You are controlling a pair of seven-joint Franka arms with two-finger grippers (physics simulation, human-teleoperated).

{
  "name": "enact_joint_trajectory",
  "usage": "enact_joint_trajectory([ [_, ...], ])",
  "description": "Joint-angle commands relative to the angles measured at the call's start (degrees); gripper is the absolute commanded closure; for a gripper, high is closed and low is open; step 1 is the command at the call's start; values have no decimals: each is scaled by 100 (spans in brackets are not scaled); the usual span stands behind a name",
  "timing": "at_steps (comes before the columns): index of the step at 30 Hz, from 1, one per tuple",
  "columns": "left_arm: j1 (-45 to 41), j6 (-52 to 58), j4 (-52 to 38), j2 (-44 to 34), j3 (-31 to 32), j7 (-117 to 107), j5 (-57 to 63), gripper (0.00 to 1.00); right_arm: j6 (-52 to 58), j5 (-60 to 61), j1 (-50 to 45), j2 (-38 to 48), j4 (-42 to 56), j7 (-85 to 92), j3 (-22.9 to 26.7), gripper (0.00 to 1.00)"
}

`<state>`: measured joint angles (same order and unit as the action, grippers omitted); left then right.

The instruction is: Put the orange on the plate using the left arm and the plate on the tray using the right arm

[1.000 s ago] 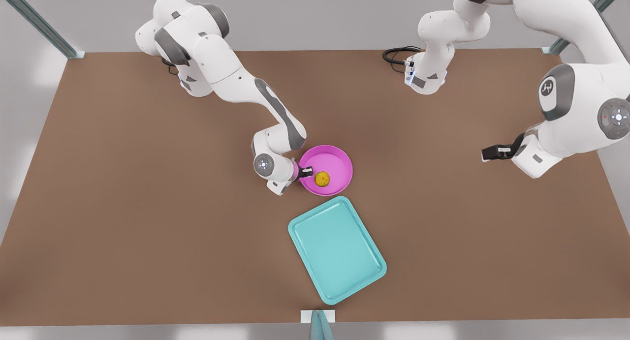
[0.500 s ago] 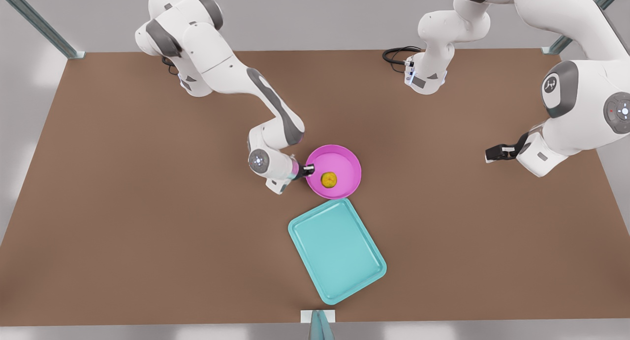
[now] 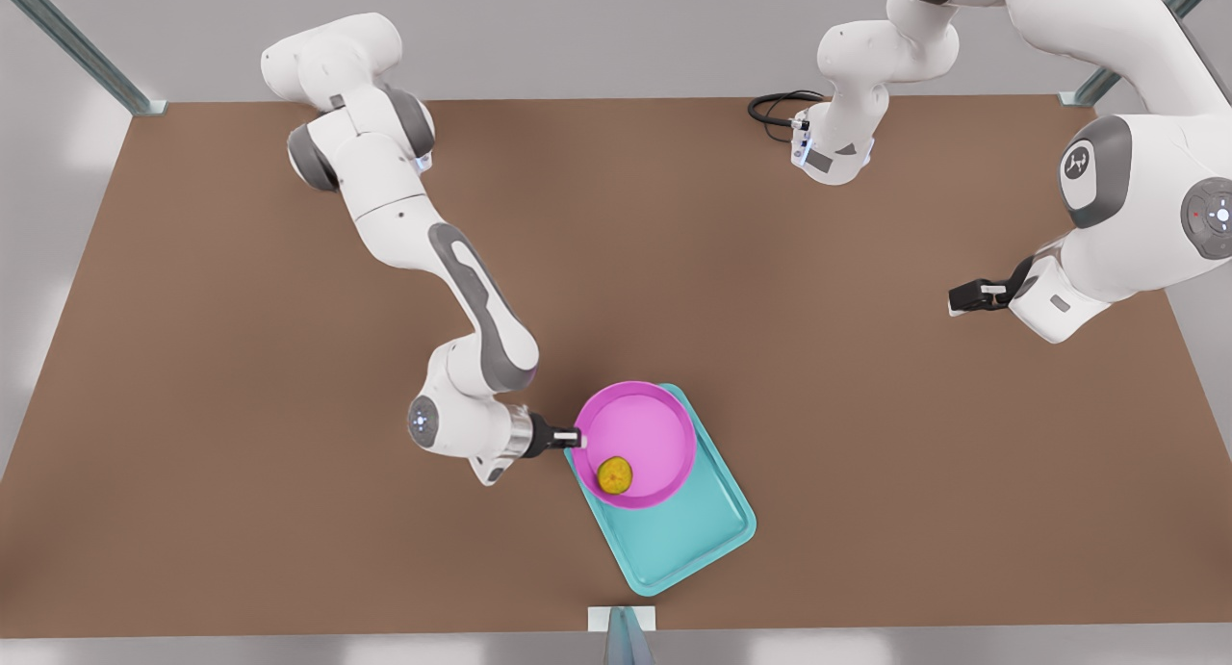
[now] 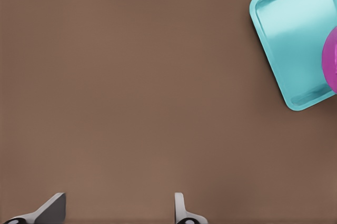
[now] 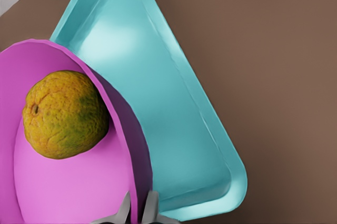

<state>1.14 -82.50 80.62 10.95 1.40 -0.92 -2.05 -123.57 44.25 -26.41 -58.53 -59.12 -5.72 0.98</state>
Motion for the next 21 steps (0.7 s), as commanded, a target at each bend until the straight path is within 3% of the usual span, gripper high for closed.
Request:
enact_joint_trajectory([
  [1,0,6,-3,-5,1,22,3,0,87,-4,-22,-211,287,-149,-2,79],
  [9,0,6,-3,3,1,22,3,0,-818,14,-31,-906,1061,-149,-81,76],
  [10,0,6,-3,3,1,22,3,0,-792,14,-31,-905,1052,-158,-116,0],
  [17,0,6,-3,3,1,22,3,0,-459,5,-13,-607,990,-149,-538,0],
  [18,0,6,-3,3,1,22,3,0,681,-65,126,-90,833,-140,-215,0],
  [20,0,6,-3,3,1,22,-6,0,3722,-653,250,693,709,209,1333,0],
  [21,0,6,-3,3,1,22,3,0,4402,-1119,453,817,718,1142,1755,0],
])
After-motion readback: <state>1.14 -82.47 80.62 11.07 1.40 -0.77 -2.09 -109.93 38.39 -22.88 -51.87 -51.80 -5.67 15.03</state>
